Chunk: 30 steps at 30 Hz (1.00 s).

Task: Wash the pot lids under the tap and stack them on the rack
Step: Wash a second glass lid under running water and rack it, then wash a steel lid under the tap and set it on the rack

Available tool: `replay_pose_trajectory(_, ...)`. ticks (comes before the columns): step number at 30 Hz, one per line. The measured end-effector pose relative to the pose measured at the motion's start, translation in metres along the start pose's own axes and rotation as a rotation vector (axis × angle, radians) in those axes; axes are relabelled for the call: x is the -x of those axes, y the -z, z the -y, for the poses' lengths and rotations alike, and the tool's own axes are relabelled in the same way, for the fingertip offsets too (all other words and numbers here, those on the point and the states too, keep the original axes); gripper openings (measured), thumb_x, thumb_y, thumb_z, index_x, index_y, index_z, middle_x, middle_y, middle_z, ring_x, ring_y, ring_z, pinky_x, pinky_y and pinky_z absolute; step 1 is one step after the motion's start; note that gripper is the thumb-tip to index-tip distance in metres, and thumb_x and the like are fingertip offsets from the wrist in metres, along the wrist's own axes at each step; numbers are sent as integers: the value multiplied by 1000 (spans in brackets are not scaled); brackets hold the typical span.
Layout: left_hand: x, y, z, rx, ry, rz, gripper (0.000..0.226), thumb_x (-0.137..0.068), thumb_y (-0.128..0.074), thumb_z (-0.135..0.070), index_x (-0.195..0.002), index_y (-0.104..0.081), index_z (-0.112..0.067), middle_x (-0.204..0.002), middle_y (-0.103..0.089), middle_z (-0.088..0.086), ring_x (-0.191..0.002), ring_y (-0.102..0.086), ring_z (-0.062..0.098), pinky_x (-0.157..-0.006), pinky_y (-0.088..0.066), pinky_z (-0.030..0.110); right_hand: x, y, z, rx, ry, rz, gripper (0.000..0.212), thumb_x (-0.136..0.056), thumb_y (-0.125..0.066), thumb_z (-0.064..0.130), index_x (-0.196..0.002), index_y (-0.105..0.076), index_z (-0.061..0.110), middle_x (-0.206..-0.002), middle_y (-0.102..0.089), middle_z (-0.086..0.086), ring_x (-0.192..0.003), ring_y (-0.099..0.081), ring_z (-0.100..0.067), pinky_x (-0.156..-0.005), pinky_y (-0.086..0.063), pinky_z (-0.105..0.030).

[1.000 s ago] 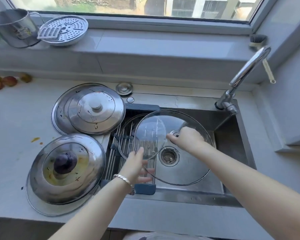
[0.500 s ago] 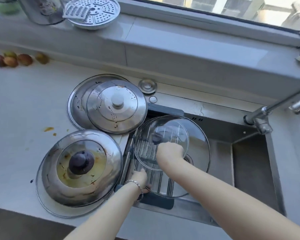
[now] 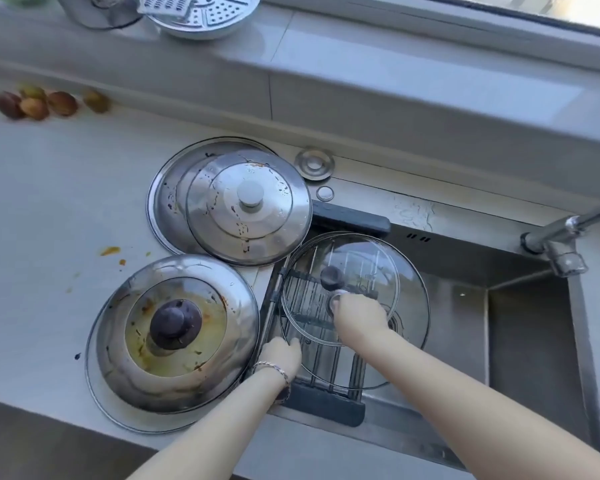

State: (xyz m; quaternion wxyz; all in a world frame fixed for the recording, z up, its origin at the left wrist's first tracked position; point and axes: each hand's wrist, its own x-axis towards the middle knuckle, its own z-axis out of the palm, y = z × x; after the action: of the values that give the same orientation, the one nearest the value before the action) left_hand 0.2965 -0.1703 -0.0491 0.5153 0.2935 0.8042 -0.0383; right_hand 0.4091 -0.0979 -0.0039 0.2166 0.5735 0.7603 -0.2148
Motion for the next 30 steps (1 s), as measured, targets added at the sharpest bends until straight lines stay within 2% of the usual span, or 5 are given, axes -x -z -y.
replay_pose_trajectory(5,6,-3,3,-124,-71,-15,41,-94,-39,-26,-123,-45,2,-131,-48,22,-118,-51,34,-95,-40,32,14,-6,-14,-143,109,-17,38,-97,-36,37,-85,-57,8,-88,-59,-12,-86,-56,-29,-68,-39,-32)
replay_pose_trajectory(10,30,15,0,-306,-305,-107,33,-94,-37,-27,-113,-58,-9,-116,-62,10,-105,-59,26,-87,-46,31,30,12,-32,-309,186,247,38,-94,-42,30,-72,-57,3,-65,-49,-3,-59,-43,-20,-54,-33,-28)
replay_pose_trajectory(16,60,87,4,-785,-497,-789,31,-80,-62,-32,-105,-58,-14,-111,-54,10,-100,-55,29,-75,-48,34,47,32,-54,-354,140,100,23,-95,-43,29,-84,-60,18,-80,-60,6,-77,-57,-16,-68,-44,-28)
replay_pose_trajectory(21,57,111,28,-929,-46,-564,48,-88,-44,-26,-134,-34,-20,-137,-32,13,-126,-31,33,-96,-41,42,66,35,-63,-346,146,70,27,-96,-43,31,-105,-64,16,-105,-66,1,-85,-55,-12,-74,-39,-23)
replay_pose_trajectory(30,54,126,45,-770,-108,-533,35,-90,-47,-21,-124,-44,-13,-126,-38,19,-114,-43,38,-89,-44,39,89,24,-74,-349,115,53,28,-96,-44,28,-108,-64,14,-112,-66,-2,-98,-59,-18,-76,-42,-24)
